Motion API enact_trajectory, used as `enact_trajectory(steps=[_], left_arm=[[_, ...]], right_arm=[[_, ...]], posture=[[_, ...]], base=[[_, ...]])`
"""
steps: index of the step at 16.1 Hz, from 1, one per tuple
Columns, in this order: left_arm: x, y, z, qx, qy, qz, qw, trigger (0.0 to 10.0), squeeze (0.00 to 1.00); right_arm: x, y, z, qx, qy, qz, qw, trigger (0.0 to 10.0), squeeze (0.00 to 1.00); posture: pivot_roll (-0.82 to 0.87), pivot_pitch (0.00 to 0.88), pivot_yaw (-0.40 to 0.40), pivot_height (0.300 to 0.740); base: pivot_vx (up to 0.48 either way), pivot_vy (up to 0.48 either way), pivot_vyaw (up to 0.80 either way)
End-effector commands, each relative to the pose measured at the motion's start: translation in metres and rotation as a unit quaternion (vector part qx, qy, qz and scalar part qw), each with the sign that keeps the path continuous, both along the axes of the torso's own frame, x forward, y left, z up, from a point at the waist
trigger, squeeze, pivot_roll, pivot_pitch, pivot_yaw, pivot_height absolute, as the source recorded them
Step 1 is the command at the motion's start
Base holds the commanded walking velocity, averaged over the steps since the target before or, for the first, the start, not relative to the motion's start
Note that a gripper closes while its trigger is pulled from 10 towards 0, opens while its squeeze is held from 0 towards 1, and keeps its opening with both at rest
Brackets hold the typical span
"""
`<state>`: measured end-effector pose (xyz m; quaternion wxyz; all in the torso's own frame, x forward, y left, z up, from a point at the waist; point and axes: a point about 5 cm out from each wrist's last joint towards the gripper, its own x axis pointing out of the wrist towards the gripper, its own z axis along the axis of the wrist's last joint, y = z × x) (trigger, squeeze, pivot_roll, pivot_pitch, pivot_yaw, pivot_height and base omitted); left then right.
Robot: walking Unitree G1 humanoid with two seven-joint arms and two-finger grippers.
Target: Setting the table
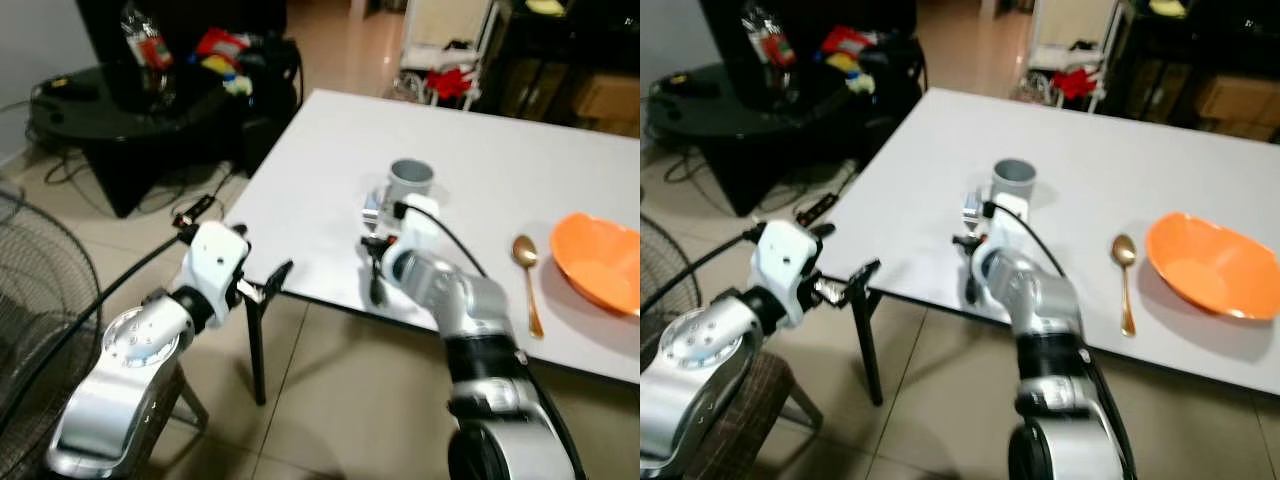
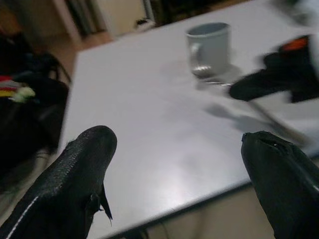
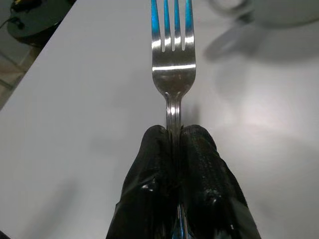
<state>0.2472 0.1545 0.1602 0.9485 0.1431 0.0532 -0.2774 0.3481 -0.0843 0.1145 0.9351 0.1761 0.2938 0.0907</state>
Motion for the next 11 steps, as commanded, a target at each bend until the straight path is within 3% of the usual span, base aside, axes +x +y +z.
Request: enact_trajectory(steps=[1,5,11], left_arm=[[-0.004,-0.001,0.003,0.0,0.005,-0.017,1.0,10.0,0.0],[-0.01,0.001,0.004,0.003,0.015,-0.027,1.0,10.0,0.0],[-0.017,0.001,0.006,0.013,0.028,-0.041,0.999,10.0,0.0]], right_arm=[[0.005,0.003,-0.002,0.012,0.004,-0.011,1.0,10.0,0.0],[0.02,0.02,-0.003,0.031,0.011,-0.041,0.999,10.0,0.0],[0.025,0.028,-0.009,0.071,0.05,-0.12,0.989,10.0,0.0]], posture=[[0.14,0.0,-0.024,0.74],[0.14,0.007,-0.021,0.74],[0.16,0.043,-0.017,0.74]], base=[[0.0,0.0,0.0],[0.0,0.0,0.0],[0.0,0.0,0.0]])
